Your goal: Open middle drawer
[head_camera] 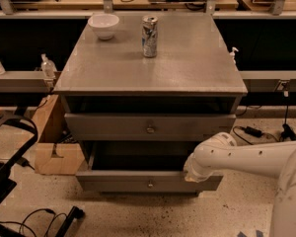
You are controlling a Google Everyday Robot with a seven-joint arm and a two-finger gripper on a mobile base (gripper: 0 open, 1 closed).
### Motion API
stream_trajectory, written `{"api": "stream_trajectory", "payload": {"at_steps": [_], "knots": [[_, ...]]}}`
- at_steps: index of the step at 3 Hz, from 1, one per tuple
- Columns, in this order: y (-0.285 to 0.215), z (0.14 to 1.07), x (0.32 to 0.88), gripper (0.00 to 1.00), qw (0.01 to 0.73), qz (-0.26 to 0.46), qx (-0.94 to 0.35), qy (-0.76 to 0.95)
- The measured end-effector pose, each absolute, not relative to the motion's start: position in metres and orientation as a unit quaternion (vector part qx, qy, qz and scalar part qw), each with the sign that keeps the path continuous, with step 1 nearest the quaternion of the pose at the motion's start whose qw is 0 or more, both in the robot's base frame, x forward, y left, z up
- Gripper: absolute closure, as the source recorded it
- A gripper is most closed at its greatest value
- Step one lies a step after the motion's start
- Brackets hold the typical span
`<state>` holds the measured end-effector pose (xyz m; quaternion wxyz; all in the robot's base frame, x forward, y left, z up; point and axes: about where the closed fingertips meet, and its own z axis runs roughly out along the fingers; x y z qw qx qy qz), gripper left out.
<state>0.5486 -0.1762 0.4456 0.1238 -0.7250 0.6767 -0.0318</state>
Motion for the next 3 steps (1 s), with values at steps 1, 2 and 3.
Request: {"api": "stream_trajectory", "payload": {"at_steps": [1,2,3], "knots": [[-0.1761,0.4458,0.5486,1.0,0.124,-0.032,-0.725,0.677],[-0.1761,0.4467,0.5486,0.81,0.124,-0.032,-0.725,0.677],[-0.176,0.4475,0.5481,0.58,0.123,-0.031,-0.725,0.677]]}}
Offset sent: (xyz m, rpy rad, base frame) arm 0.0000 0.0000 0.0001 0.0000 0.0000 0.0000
